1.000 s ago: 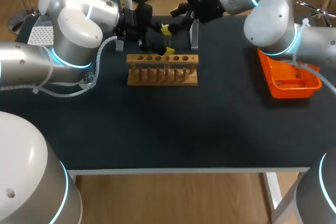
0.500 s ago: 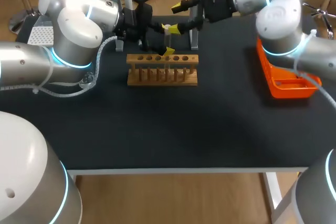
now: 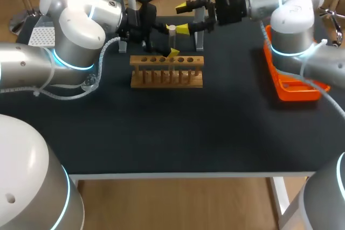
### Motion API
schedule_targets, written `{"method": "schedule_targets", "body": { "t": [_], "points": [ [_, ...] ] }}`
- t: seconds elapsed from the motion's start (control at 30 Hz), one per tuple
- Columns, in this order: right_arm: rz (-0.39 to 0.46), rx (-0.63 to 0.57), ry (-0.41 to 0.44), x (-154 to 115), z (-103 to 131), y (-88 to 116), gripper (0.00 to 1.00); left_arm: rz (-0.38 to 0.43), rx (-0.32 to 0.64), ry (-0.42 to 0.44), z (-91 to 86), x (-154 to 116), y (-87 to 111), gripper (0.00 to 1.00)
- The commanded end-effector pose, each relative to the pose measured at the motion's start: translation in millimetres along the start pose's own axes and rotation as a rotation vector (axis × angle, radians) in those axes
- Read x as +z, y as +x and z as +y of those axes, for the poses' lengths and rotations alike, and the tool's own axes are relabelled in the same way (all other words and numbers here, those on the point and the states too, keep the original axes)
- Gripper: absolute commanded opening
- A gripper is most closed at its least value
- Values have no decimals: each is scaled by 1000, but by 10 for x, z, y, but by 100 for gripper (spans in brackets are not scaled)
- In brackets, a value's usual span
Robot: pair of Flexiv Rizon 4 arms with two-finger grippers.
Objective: Invert the test tube, pick up the pipette, mount the tip to pipette, aspirate from beaker and dispense into the tube, eject the tip, return the pipette, and cap with the stopper.
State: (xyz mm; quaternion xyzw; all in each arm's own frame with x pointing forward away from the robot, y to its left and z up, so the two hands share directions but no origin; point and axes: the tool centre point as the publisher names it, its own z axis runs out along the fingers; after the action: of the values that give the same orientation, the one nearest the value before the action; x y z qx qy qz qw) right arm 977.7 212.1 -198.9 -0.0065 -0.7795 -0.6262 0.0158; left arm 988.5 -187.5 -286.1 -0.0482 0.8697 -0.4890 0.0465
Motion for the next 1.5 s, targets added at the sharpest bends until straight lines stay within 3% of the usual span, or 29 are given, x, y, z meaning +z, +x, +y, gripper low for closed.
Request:
{"method": "schedule_targets", "body": {
  "t": [0.03,0.23,0.33,0.37,0.43,1.03,1.5],
  "points": [
    [17,-31,-47,36,-37,-45,100,2,1,0,2,-3,-3,100],
    [26,-76,-68,69,-24,-46,100,2,1,0,2,-3,-3,100],
    [39,-77,-82,90,-26,-47,54,2,1,0,2,-3,-3,100],
    [40,-80,-89,100,-22,-51,45,2,1,0,2,-3,-3,100],
    [40,-73,-109,123,-8,-69,0,2,1,0,2,-3,-3,100],
    [38,-24,-155,336,-77,-229,0,2,1,0,2,-3,-3,100],
    [72,28,-141,358,-177,-212,0,2,1,0,2,-3,-3,100]
  ]
}}
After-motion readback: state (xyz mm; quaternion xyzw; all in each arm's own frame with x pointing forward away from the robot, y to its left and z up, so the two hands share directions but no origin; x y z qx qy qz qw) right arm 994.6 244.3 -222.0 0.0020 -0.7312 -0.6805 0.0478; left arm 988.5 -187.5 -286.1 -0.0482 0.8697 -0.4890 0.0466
